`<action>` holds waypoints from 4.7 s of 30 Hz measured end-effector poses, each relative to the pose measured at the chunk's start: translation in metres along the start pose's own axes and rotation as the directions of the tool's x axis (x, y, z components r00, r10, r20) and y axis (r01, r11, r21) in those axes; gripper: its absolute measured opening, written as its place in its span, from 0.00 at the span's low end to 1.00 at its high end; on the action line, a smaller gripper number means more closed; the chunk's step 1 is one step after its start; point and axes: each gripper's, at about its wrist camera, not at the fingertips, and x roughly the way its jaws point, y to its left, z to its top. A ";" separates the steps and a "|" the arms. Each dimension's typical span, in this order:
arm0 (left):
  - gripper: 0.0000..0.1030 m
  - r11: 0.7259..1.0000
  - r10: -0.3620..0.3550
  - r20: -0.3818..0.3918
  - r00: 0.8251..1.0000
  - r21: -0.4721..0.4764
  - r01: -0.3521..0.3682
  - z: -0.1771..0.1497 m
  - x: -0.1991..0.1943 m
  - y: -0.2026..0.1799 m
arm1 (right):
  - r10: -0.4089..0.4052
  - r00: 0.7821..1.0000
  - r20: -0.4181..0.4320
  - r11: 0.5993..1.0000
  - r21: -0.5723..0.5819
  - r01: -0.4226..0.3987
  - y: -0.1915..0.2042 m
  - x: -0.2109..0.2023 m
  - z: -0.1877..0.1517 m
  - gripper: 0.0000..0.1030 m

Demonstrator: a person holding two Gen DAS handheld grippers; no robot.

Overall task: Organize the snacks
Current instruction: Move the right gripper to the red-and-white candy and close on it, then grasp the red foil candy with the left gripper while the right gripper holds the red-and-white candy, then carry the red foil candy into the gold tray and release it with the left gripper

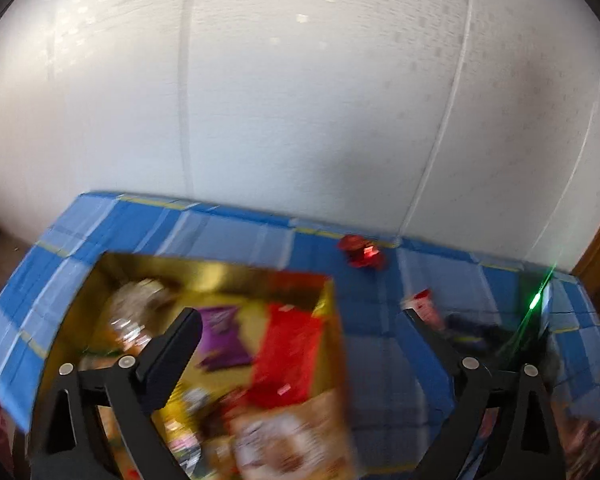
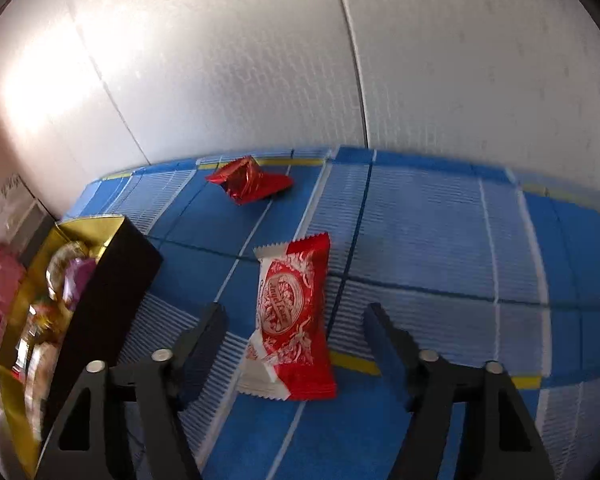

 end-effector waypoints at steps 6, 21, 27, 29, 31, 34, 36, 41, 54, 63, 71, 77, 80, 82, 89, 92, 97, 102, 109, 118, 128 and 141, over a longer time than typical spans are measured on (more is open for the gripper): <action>0.95 1.000 0.003 -0.098 0.995 0.023 -0.001 0.034 0.055 -0.046 | -0.023 1.000 -0.013 0.999 0.034 0.023 -0.012 -0.008 -0.004 0.33; 0.95 0.990 0.109 -0.298 0.948 -0.055 -0.131 0.069 0.194 -0.083 | -0.103 0.994 -0.027 0.994 0.035 0.104 -0.036 -0.023 -0.017 0.33; 0.92 0.979 0.139 -0.351 0.926 -0.092 -0.183 0.065 0.223 -0.079 | -0.100 0.995 -0.022 0.994 0.033 0.101 -0.035 -0.020 -0.016 0.33; 0.90 0.976 0.140 -0.363 0.921 -0.105 -0.189 0.062 0.229 -0.077 | -0.100 0.995 -0.022 0.994 0.032 0.101 -0.036 -0.021 -0.016 0.33; 0.86 0.975 0.133 -0.369 0.920 -0.117 -0.187 0.058 0.233 -0.076 | -0.100 0.995 -0.019 0.994 0.033 0.100 -0.036 -0.022 -0.017 0.33; 0.79 0.976 0.128 -0.376 0.918 -0.115 -0.183 0.053 0.237 -0.075 | -0.101 0.995 -0.017 0.994 0.032 0.102 -0.036 -0.022 -0.017 0.33; 0.72 0.977 0.130 -0.359 0.924 -0.114 -0.181 0.050 0.235 -0.074 | -0.101 0.995 -0.014 0.994 0.034 0.101 -0.036 -0.022 -0.017 0.33; 0.57 0.982 0.123 -0.318 0.940 -0.097 -0.162 0.045 0.225 -0.074 | -0.097 0.995 -0.010 0.995 0.038 0.098 -0.036 -0.023 -0.017 0.33; 0.41 0.991 0.060 -0.281 0.958 -0.100 -0.091 0.028 0.191 -0.076 | -0.086 0.996 -0.006 0.995 0.041 0.086 -0.037 -0.023 -0.015 0.33; 0.40 0.991 -0.048 -0.264 0.963 -0.131 0.013 0.007 0.141 -0.080 | -0.060 0.998 0.009 0.997 0.052 0.060 -0.040 -0.025 -0.017 0.33; 0.40 0.979 -0.147 -0.176 0.973 -0.166 0.117 0.009 0.075 -0.057 | -0.075 0.997 0.008 0.996 0.043 0.075 -0.039 -0.025 -0.017 0.33; 0.40 0.978 -0.173 -0.124 0.977 -0.139 0.156 -0.001 0.033 -0.040 | -0.097 0.995 0.009 0.994 0.049 0.097 -0.037 -0.024 -0.016 0.32; 0.40 0.975 -0.182 -0.109 0.977 -0.145 0.165 -0.010 0.011 -0.024 | -0.112 0.994 0.009 0.993 0.049 0.112 -0.034 -0.023 -0.016 0.32; 0.40 0.973 -0.188 -0.092 0.978 -0.149 0.173 -0.016 0.002 -0.016 | -0.115 0.993 0.009 0.992 0.052 0.114 -0.033 -0.023 -0.015 0.33; 0.41 0.982 -0.158 -0.024 0.987 -0.110 0.154 -0.034 -0.023 0.013 | -0.120 0.993 0.008 0.992 0.047 0.119 -0.033 -0.023 -0.015 0.32; 0.41 0.986 -0.138 -0.001 0.990 -0.095 0.137 -0.040 -0.036 0.026 | -0.126 0.992 0.008 0.991 0.043 0.126 -0.031 -0.023 -0.015 0.32; 0.41 0.992 -0.092 0.028 0.995 -0.089 0.094 -0.050 -0.053 0.052 | -0.128 0.992 0.007 0.991 0.042 0.127 -0.032 -0.023 -0.015 0.32; 0.41 0.994 -0.031 0.033 0.999 -0.106 0.034 -0.063 -0.059 0.076 | -0.135 0.991 0.006 0.990 0.034 0.135 -0.031 -0.022 -0.015 0.32; 0.41 0.990 0.016 -0.001 1.000 -0.137 -0.016 -0.079 -0.058 0.106 | -0.137 0.991 0.006 0.990 0.031 0.137 -0.031 -0.022 -0.015 0.32; 0.41 0.985 0.046 -0.020 0.999 -0.164 -0.049 -0.087 -0.052 0.128 | -0.144 0.990 0.004 0.989 0.025 0.144 -0.031 -0.022 -0.014 0.32; 0.41 0.989 0.069 -0.053 0.996 -0.129 -0.076 -0.081 -0.037 0.130 | -0.146 0.989 0.004 0.989 0.023 0.146 -0.030 -0.022 -0.014 0.32; 0.68 0.988 0.083 -0.034 0.996 -0.131 -0.087 -0.083 -0.023 0.134 | -0.175 0.984 0.016 0.984 0.031 0.175 -0.033 -0.024 -0.014 0.33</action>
